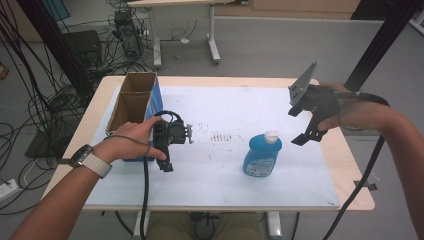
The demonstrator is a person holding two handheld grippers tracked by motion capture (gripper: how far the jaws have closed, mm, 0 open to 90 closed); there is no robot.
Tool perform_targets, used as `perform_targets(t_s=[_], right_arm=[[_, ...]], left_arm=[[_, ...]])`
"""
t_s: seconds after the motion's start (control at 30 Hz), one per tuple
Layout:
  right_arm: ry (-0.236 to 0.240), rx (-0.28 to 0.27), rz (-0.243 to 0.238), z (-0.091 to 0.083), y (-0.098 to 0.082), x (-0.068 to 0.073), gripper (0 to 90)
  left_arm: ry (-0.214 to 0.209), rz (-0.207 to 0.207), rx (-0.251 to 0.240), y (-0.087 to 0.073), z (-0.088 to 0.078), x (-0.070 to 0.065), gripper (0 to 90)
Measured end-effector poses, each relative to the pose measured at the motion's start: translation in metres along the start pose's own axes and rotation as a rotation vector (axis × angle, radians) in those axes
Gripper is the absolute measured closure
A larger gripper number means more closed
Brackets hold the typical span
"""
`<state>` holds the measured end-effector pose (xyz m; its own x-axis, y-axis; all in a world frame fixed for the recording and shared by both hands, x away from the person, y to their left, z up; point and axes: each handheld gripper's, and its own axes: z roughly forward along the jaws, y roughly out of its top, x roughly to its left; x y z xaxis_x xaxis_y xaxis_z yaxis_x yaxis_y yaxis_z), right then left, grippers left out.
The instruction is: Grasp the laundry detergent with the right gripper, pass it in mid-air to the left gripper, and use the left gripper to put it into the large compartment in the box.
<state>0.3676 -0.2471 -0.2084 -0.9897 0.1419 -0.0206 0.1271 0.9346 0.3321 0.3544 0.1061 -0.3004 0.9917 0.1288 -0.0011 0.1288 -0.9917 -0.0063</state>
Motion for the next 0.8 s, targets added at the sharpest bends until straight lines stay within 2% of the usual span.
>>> perform_targets(t_s=[0.23, 0.8], right_arm=[[-0.004, 0.004, -0.001, -0.0052, 0.0010, 0.0007, 7.3], [-0.001, -0.001, 0.001, -0.0017, -0.0008, 0.0009, 7.2]], left_arm=[[0.000, 0.000, -0.003, 0.0001, 0.0000, 0.0000, 10.4], [-0.001, 0.000, 0.000, 0.0010, 0.0001, 0.0004, 10.4]])
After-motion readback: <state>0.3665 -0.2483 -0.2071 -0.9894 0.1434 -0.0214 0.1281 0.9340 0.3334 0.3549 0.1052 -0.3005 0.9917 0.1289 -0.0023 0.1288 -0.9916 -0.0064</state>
